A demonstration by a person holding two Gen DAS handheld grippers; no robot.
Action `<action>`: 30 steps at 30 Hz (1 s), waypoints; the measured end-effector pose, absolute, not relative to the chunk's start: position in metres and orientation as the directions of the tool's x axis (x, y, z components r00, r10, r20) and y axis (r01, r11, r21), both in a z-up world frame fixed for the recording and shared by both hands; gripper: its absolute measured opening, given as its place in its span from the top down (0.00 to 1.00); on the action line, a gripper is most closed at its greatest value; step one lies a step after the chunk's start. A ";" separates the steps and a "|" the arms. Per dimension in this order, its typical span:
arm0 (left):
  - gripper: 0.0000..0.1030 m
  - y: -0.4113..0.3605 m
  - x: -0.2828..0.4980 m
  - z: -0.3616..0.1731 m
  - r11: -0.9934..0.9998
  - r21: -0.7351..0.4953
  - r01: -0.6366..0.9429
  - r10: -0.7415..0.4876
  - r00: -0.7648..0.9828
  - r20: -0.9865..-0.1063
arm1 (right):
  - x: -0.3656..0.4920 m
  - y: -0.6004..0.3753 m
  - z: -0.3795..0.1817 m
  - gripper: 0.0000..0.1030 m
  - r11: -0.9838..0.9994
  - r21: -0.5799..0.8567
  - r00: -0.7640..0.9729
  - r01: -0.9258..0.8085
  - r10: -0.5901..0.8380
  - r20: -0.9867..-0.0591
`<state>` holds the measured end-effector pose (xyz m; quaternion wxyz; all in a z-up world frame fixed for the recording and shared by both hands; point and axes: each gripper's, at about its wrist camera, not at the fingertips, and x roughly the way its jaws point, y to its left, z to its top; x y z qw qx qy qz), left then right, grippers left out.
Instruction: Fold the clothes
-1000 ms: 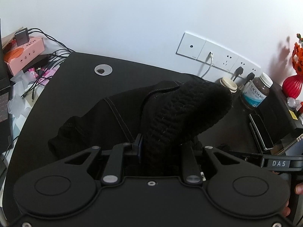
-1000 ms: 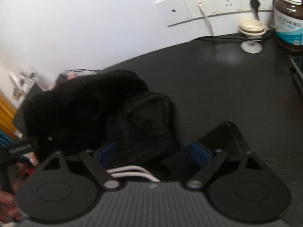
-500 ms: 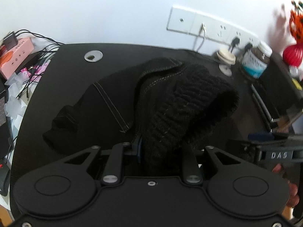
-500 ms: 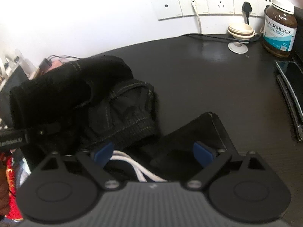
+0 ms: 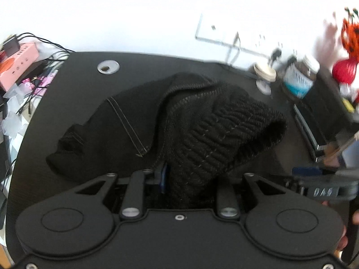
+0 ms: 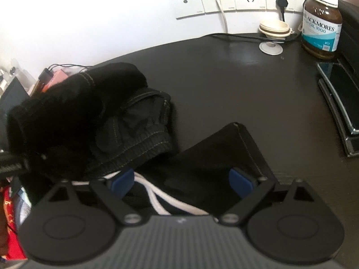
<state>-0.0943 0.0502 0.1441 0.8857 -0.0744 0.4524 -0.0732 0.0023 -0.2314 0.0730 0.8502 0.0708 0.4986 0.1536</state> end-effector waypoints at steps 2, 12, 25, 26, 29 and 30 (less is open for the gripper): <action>0.80 0.062 -0.096 0.153 0.969 -0.245 0.040 -0.216 0.620 -0.755 | 0.001 -0.233 0.074 0.11 0.955 0.220 0.479 -0.199 0.291 -0.828; 0.81 0.100 -0.111 0.199 0.966 -0.259 0.004 -0.166 0.775 -0.609 | 0.016 -0.273 0.055 0.11 0.983 0.168 0.518 -0.078 0.183 -0.835; 0.81 0.111 -0.118 0.219 0.957 -0.290 -0.026 -0.149 0.811 -0.566 | 0.006 -0.177 0.039 0.18 0.834 0.022 0.497 -0.552 0.350 -0.794; 0.81 0.113 -0.117 0.221 0.955 -0.293 -0.035 -0.143 0.813 -0.564 | 0.005 -0.169 0.038 0.19 0.812 0.009 0.491 -0.583 0.362 -0.792; 0.81 0.123 -0.118 0.225 0.946 -0.318 -0.059 -0.137 0.819 -0.558 | 0.002 -0.174 0.050 0.18 0.774 0.048 0.472 -0.631 0.433 -0.768; 0.81 0.125 -0.118 0.227 0.944 -0.325 -0.060 -0.139 0.819 -0.556 | 0.000 -0.180 0.056 0.18 0.757 0.089 0.455 -0.647 0.477 -0.752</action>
